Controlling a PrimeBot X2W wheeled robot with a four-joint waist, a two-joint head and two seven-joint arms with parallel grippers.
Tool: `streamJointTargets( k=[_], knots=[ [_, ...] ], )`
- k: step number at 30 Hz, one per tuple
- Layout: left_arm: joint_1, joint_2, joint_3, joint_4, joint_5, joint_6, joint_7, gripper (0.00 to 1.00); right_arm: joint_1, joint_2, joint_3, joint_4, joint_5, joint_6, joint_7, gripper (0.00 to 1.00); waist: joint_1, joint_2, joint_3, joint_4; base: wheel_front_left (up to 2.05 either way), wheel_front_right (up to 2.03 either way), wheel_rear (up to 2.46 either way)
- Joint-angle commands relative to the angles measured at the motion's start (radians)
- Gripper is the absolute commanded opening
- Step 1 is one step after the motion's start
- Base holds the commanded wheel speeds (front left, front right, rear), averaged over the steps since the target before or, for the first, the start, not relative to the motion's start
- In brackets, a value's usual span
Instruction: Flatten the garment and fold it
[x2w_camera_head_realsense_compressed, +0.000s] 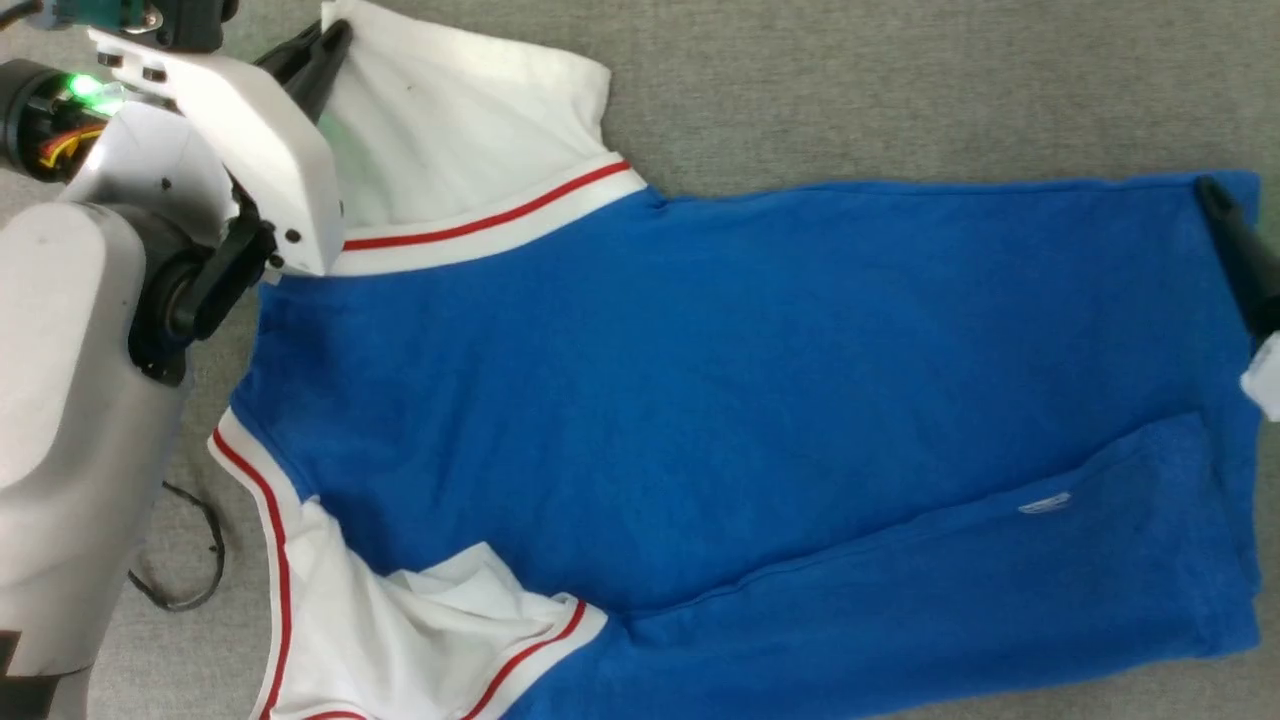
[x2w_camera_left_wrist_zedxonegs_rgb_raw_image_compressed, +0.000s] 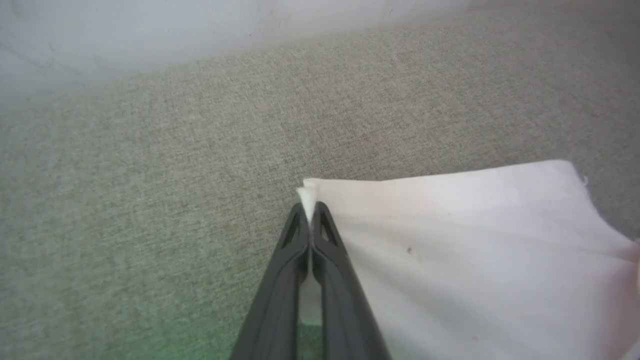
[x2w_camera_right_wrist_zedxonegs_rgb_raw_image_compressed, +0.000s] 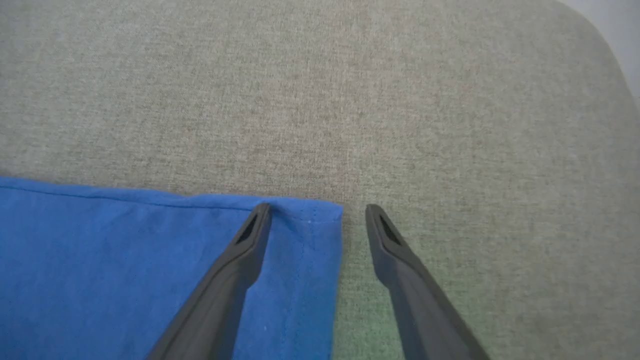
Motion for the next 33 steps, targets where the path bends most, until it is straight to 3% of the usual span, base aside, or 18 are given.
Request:
streamJointTargets(
  k=[1,4,5,6,12,20,29,33],
  knots=[
    [-0.006,-0.001,0.002,0.001,-0.003,0.009,-0.002,0.0,-0.011,0.007,0.002,0.009,0.005,-0.001,0.007,1.0,-0.0001,-0.0001,0.006,0.005,0.0,0.0,0.0],
    [-0.006,-0.003,0.002,0.001,-0.008,0.011,-0.002,0.0,-0.006,0.016,0.009,0.034,0.013,-0.001,0.034,1.0,-0.0001,-0.0001,0.008,0.01,0.0,0.0,0.0],
    [-0.006,-0.003,0.001,0.001,-0.008,0.012,-0.002,0.0,-0.005,0.019,0.008,0.038,0.016,-0.001,0.04,0.32,-0.0001,-0.0001,0.009,0.011,0.0,0.0,0.0],
    [-0.007,-0.003,0.001,0.001,-0.009,0.012,-0.002,0.0,-0.007,0.027,-0.004,0.042,0.017,-0.001,0.039,0.0,-0.0001,-0.0001,0.01,0.012,0.0,0.0,0.0],
    [-0.017,0.004,0.002,-0.005,0.012,0.019,-0.033,0.0,-0.024,0.037,-0.008,0.038,0.0,-0.001,0.02,0.0,-0.0001,-0.0001,0.004,0.013,0.0,0.0,0.0],
    [0.026,0.002,0.055,-0.039,0.016,0.038,-0.198,0.0,-0.031,0.029,-0.022,0.043,-0.012,-0.001,-0.08,0.0,-0.0001,-0.0001,-0.067,0.032,0.0,0.0,0.0],
    [0.273,0.004,0.114,-0.221,-0.001,0.084,-0.384,0.0,0.09,0.026,-0.052,0.027,0.003,-0.001,-0.127,0.0,-0.0001,-0.0001,-0.19,0.094,0.0,0.0,0.0],
    [0.419,0.0,0.118,-0.307,0.017,0.125,-0.451,0.0,0.161,0.045,-0.066,0.017,0.011,-0.001,-0.152,0.0,-0.0001,-0.0001,-0.248,0.116,0.0,0.0,0.0]
  ],
)
